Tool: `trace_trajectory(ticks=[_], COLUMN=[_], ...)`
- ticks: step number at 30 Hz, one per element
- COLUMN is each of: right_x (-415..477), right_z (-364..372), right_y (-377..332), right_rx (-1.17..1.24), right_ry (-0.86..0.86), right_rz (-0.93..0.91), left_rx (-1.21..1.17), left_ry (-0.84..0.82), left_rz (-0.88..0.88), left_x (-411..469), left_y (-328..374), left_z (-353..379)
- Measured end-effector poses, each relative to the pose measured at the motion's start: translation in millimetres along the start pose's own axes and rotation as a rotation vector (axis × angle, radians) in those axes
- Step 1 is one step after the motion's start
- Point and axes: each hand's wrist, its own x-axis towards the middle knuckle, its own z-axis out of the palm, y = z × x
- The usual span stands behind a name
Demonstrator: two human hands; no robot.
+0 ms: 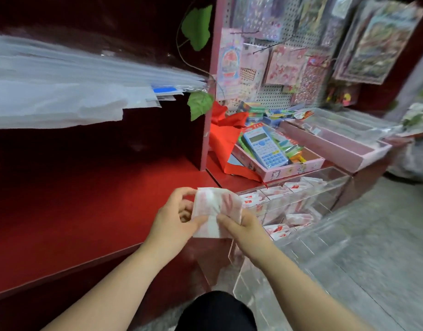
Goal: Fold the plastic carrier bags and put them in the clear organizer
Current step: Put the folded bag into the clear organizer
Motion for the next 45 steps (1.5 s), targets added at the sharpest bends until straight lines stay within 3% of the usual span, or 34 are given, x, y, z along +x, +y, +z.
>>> trace_trajectory(ticks=[3, 7, 11, 14, 18, 20, 23, 26, 29, 35, 38, 42, 45], right_x=[-1.6, 5.1, 22.9, 36.5, 44.4, 43.0, 42.1, 42.2, 48.6, 68.5, 75.0, 88.0, 95.1], right_z=[-41.9, -107.5, -157.9, -182.3, -213.9, -234.6, -270.8, -288.8, -289.3, -293.8, -294.1, -282.5, -272.0], right_y=[16.4, 26.0, 30.8, 42.7, 68.7, 80.8, 103.5, 120.8, 134.3, 170.1, 175.2, 168.2, 165.7], right_rx=[0.027, -0.205, -0.617, -0.705, -0.700, -0.629, -0.451, -0.238, -0.085, -0.225, -0.547, -1.152, -1.311], right_ry=[0.064, 0.142, 0.005, -0.089, -0.065, 0.048, 0.302, 0.430, 0.411, 0.340, 0.277, 0.061, -0.061], right_rz=[0.009, -0.056, 0.026, 0.076, 0.113, 0.152, 0.185, 0.168, 0.185, 0.308, 0.351, 0.409, 0.367], left_rx=[0.118, 0.208, 0.262, 0.301, 0.438, 0.602, 0.783, 0.711, 0.654, 0.607, 0.636, 0.658, 0.691], left_ry=[-0.081, -0.231, -0.325, -0.351, -0.361, -0.344, -0.420, -0.431, -0.385, -0.398, -0.370, -0.370, -0.387], left_rz=[0.065, 0.170, 0.229, 0.249, 0.357, 0.474, 0.418, 0.345, 0.350, 0.335, 0.400, 0.335, 0.300], left_x=[20.6, 49.9, 74.8, 89.0, 109.9, 119.8, 125.3, 126.0, 127.1, 126.0, 125.4, 126.2, 127.2], left_y=[9.5, 23.0, 30.1, 31.6, 20.6, 15.3, 5.2, -3.4, -7.5, -4.3, -3.9, -3.4, -1.9], left_z=[39.6, 90.5, 145.2, 177.9, 205.1, 213.4, 221.4, 223.3, 225.3, 225.5, 224.0, 223.6, 225.8])
